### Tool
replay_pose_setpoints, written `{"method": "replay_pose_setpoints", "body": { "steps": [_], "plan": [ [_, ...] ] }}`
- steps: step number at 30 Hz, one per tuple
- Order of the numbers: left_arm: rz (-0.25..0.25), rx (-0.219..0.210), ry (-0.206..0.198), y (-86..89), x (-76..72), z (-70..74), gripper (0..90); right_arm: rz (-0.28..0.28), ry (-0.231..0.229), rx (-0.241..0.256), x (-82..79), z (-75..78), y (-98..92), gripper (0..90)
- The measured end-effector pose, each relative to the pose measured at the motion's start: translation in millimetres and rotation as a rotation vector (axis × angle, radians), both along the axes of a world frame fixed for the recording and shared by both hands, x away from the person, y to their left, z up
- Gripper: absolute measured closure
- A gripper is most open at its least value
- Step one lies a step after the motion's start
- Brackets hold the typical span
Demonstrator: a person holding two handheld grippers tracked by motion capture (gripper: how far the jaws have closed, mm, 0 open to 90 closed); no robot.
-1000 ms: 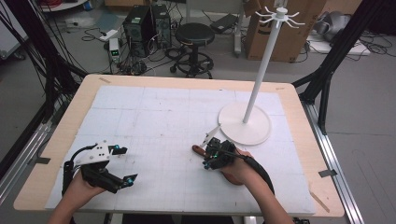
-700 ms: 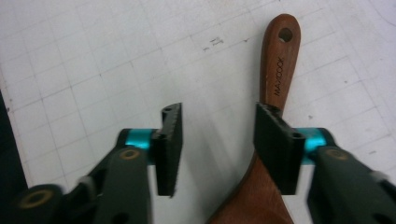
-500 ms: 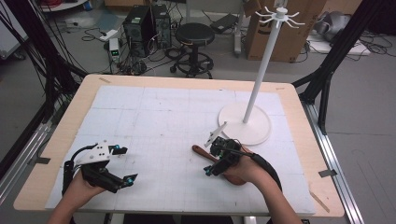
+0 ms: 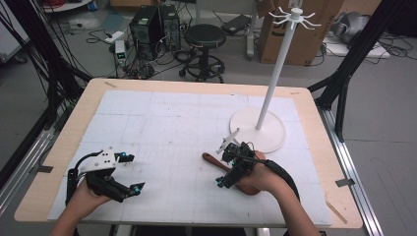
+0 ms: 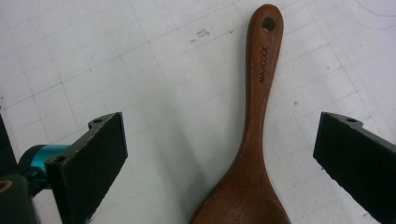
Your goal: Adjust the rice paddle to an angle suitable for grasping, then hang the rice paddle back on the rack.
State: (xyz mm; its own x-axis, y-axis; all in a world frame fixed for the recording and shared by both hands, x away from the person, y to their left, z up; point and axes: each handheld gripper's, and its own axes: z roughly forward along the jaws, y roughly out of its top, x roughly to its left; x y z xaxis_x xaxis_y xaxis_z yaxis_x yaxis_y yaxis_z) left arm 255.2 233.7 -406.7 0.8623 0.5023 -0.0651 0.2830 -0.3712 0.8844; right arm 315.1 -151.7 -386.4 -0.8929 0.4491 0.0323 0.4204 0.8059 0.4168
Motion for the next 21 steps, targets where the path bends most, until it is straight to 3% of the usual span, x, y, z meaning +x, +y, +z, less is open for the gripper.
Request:
{"method": "replay_pose_setpoints", "body": {
  "steps": [21],
  "plan": [
    [0.003, -0.006, -0.005, 0.9, 1.6, 1.4, 1.6, -0.006, 0.009, -0.019, 1.0, 7.4, -2.5, 1.8]
  ]
}}
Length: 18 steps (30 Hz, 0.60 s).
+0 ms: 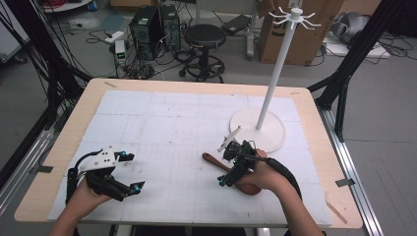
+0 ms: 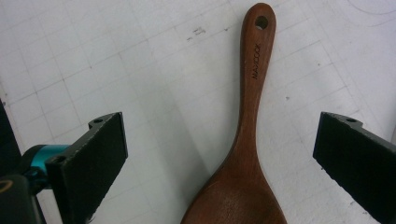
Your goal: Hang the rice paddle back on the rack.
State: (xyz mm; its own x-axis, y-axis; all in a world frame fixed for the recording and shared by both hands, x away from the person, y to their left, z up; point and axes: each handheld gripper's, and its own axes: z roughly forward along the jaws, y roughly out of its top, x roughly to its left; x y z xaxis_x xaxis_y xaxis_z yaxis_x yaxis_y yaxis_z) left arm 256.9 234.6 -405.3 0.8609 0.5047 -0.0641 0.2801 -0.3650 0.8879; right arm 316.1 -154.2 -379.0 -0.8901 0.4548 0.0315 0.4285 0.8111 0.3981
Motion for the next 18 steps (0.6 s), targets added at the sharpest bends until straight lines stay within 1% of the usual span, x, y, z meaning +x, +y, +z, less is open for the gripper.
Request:
{"method": "replay_pose_setpoints", "body": {
  "steps": [3, 5, 7, 10, 17, 18],
  "plan": [
    [0.003, 0.002, -0.001, -0.3, -1.3, 0.2, 1.6, 0.001, -0.005, -0.009, 2.4, 0.7, -0.5, 1.8],
    [0.003, 0.013, -0.002, -1.0, -1.7, 0.5, 1.6, -0.003, -0.008, -0.014, 4.3, 1.2, -0.7, 1.8],
    [0.008, 0.01, -0.004, -1.6, -2.3, 0.9, 1.6, -0.012, -0.01, -0.019, 5.6, 1.5, -0.9, 1.9],
    [0.008, 0.017, -0.007, -2.1, -2.7, 1.4, 1.6, -0.013, -0.01, -0.021, 8.0, 0.8, -1.5, 2.1],
    [0.009, 0.018, -0.002, -2.6, -0.9, 0.4, 1.6, -0.021, -0.009, -0.049, 13.6, -1.0, 0.9, 2.5],
    [0.009, 0.018, -0.003, -2.6, -0.4, 0.1, 1.6, -0.023, -0.005, -0.061, 14.5, -1.2, 1.4, 2.6]
  ]
}}
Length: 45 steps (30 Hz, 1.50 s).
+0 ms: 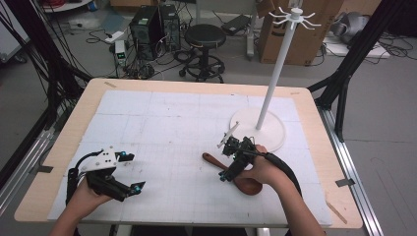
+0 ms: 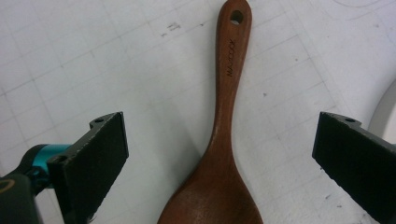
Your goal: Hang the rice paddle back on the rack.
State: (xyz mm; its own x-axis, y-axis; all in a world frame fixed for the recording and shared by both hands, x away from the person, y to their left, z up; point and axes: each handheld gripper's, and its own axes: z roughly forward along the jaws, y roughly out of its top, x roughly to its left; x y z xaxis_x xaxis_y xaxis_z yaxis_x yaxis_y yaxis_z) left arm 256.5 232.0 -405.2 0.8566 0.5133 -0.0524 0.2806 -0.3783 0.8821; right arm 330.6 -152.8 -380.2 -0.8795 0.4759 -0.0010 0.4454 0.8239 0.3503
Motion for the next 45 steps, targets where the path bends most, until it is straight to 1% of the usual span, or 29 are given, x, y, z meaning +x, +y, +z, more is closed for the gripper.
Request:
{"method": "replay_pose_setpoints", "body": {
  "steps": [3, 4, 7, 10, 12, 13, 16, 23, 24, 27, 30, 31, 35, 37, 38, 39, 40, 42, 45],
  "plan": [
    [-0.003, 0.008, 0.002, 0.3, 1.1, -0.3, 1.6, 0.005, 0.008, -0.018, 3.4, -2.4, 1.4, 3.7],
    [0.002, -0.002, 0.004, -0.3, 0.9, -0.7, 1.7, 0.005, 0.013, -0.029, 4.2, -2.9, 2.1, 3.7],
    [0.003, -0.001, 0.004, 0.0, 1.0, -0.5, 1.6, 0.005, 0.019, -0.059, 5.4, -4.0, 5.2, 3.8],
    [0.003, -0.002, 0.004, 0.1, 0.9, -0.4, 1.6, 0.01, 0.021, -0.072, 6.7, -5.4, 8.0, 3.8],
    [0.003, 0.002, 0.003, 0.0, 0.7, -0.3, 1.6, 0.013, 0.022, -0.092, 7.7, -5.9, 9.2, 3.8],
    [-0.001, 0.009, 0.001, 0.3, 0.9, -0.2, 1.6, 0.001, 0.029, -0.097, 7.5, -7.0, 10.5, 3.8],
    [0.005, 0.002, 0.006, -0.5, 0.5, -0.7, 1.6, 0.001, 0.036, -0.11, 9.2, -9.9, 11.4, 3.9],
    [0.003, 0.014, 0.003, -0.5, 0.8, -0.8, 1.6, 0.013, 0.069, -0.153, 13.1, -17.1, 14.0, 4.8],
    [0.002, 0.014, 0.003, -0.5, 0.8, -0.8, 1.6, 0.006, 0.078, -0.154, 13.0, -17.9, 15.2, 4.8],
    [0.003, 0.015, 0.003, -0.5, 0.9, -0.8, 1.6, 0.021, 0.072, -0.174, 15.2, -19.9, 16.7, 4.7],
    [0.002, 0.016, 0.004, -0.5, 0.9, -0.9, 1.6, 0.019, 0.073, -0.19, 16.5, -21.6, 18.7, 4.8],
    [0.002, 0.016, 0.004, -0.6, 0.9, -0.9, 1.6, 0.008, 0.081, -0.197, 16.4, -21.6, 19.9, 5.1],
    [0.003, 0.016, 0.004, -0.6, 0.8, -0.9, 1.6, 0.013, 0.085, -0.21, 17.7, -23.4, 23.4, 8.2],
    [0.003, 0.015, 0.003, -0.6, 0.8, -0.9, 1.6, 0.011, 0.091, -0.225, 17.8, -23.2, 25.7, 15.5],
    [0.003, 0.015, 0.003, -0.5, 0.8, -0.8, 1.6, 0.018, 0.083, -0.226, 18.8, -23.9, 25.6, 15.5],
    [0.003, 0.014, 0.003, -0.4, 0.7, -0.8, 1.7, 0.008, 0.08, -0.23, 19.1, -24.0, 26.6, 15.6],
    [0.001, 0.014, 0.003, -0.4, 0.8, -0.7, 1.6, 0.012, 0.078, -0.231, 19.9, -24.2, 26.8, 16.9],
    [-0.005, 0.017, 0.001, -0.1, 0.9, -0.6, 1.6, 0.009, 0.088, -0.233, 20.7, -23.9, 27.6, 22.3],
    [-0.001, 0.014, 0.003, -0.3, 0.7, -0.8, 1.7, 0.008, 0.097, -0.24, 21.7, -24.9, 29.3, 26.9]
  ]
}}
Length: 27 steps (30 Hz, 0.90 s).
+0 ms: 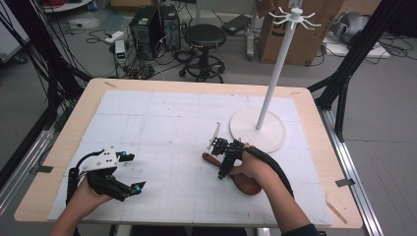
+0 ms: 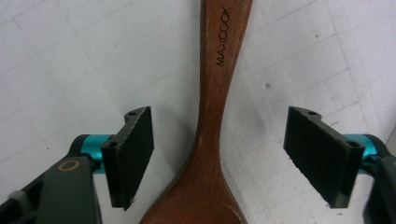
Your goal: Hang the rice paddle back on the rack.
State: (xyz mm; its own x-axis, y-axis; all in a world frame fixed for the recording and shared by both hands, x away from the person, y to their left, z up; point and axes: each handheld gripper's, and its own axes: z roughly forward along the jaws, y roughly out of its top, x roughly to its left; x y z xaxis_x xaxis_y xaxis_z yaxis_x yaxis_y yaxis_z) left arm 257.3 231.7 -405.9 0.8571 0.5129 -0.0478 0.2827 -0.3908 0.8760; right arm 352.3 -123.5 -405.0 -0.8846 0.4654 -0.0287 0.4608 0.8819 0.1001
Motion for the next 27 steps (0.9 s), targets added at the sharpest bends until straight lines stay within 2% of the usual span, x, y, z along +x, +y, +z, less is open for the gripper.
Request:
{"method": "replay_pose_setpoints", "body": {
  "steps": [5, 11, 16, 23, 27],
  "plan": [
    [0.001, 0.001, 0.0, 0.0, -0.4, 0.1, 1.6, -0.026, 0.012, -0.026, 2.2, -0.2, 2.0, 42.0],
    [-0.001, 0.006, -0.003, 0.2, 0.0, 0.1, 1.6, -0.04, 0.043, -0.023, 3.1, -1.7, 3.0, 53.4],
    [0.001, 0.007, -0.001, 0.1, -0.4, 0.0, 1.6, -0.05, 0.058, -0.013, 2.6, -2.1, 5.2, 60.7],
    [0.001, 0.007, 0.0, -0.1, -0.4, -0.2, 1.6, -0.044, 0.05, -0.001, 3.2, -4.1, 5.3, 67.0],
    [0.001, 0.007, 0.0, -0.4, -0.3, -0.3, 1.6, -0.05, 0.063, -0.008, 3.3, -3.2, 4.8, 69.8]
  ]
}}
